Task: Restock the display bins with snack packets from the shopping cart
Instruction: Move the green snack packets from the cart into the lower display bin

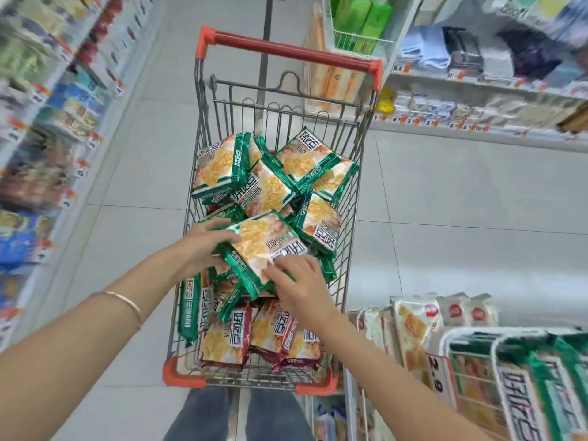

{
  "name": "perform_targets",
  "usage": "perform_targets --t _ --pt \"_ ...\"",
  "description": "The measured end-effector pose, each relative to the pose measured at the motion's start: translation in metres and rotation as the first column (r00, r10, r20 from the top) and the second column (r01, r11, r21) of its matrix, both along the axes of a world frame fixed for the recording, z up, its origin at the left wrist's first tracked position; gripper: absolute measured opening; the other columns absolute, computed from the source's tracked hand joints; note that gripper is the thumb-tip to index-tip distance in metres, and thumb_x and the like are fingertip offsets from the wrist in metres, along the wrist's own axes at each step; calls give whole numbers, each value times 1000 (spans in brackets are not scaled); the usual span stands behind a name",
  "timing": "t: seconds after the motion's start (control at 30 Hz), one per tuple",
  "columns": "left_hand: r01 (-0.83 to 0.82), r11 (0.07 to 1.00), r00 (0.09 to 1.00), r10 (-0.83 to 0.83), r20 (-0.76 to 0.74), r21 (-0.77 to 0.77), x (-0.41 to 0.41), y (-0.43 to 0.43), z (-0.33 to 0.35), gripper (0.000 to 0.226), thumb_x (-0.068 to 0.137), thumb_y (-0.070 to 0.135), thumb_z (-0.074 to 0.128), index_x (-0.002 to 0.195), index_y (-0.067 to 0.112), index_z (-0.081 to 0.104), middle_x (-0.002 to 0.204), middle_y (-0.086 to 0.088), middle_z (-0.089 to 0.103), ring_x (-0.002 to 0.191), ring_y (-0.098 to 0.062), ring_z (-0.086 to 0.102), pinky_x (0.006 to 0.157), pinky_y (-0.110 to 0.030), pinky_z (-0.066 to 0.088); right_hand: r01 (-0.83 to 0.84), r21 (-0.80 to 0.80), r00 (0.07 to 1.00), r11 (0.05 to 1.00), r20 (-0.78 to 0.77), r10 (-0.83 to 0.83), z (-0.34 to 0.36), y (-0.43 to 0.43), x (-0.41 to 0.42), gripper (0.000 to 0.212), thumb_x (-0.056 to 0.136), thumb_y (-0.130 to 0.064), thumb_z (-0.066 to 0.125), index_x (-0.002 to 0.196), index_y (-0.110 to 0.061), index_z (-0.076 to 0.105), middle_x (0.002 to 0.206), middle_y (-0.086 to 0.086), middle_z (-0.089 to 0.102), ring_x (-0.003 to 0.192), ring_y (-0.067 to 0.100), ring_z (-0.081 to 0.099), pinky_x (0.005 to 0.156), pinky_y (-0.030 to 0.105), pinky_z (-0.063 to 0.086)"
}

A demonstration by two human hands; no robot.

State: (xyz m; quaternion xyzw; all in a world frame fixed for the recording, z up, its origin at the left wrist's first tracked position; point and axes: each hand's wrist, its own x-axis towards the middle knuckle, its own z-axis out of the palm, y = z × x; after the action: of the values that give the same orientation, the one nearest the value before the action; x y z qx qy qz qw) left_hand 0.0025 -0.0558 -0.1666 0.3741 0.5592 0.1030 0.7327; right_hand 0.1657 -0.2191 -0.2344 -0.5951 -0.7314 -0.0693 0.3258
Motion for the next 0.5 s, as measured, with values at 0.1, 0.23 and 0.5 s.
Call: perform_targets --t 0.1,0.23,0.5 --pt "-177 978 972 191 135 -110 -3 0 -7 50 87 -10 58 132 11 54 129 -20 57 109 -31 58 83 -42 54 165 -503 725 848 -521 -450 15 7 6 62 87 -32 63 144 -25 39 152 4 36 140 21 36 117 42 28" --pt "-101 979 966 138 219 -174 -7 -18 -5 75 68 -9 73 136 10 47 132 -21 59 119 -35 60 81 -42 58 -465 -561 -170 685 -702 -691 40 46 13 55 95 -29 65 143 -14 44 139 11 55 119 28 60 99 47 52" --pt "270 947 959 -249 133 -175 -35 -8 6 108 27 55 98 117 8 61 122 -24 67 89 -29 72 74 -39 61 -632 -645 339 429 -728 -596 52 91 55 39 88 -34 69 121 -13 67 115 4 72 115 28 63 96 41 49"
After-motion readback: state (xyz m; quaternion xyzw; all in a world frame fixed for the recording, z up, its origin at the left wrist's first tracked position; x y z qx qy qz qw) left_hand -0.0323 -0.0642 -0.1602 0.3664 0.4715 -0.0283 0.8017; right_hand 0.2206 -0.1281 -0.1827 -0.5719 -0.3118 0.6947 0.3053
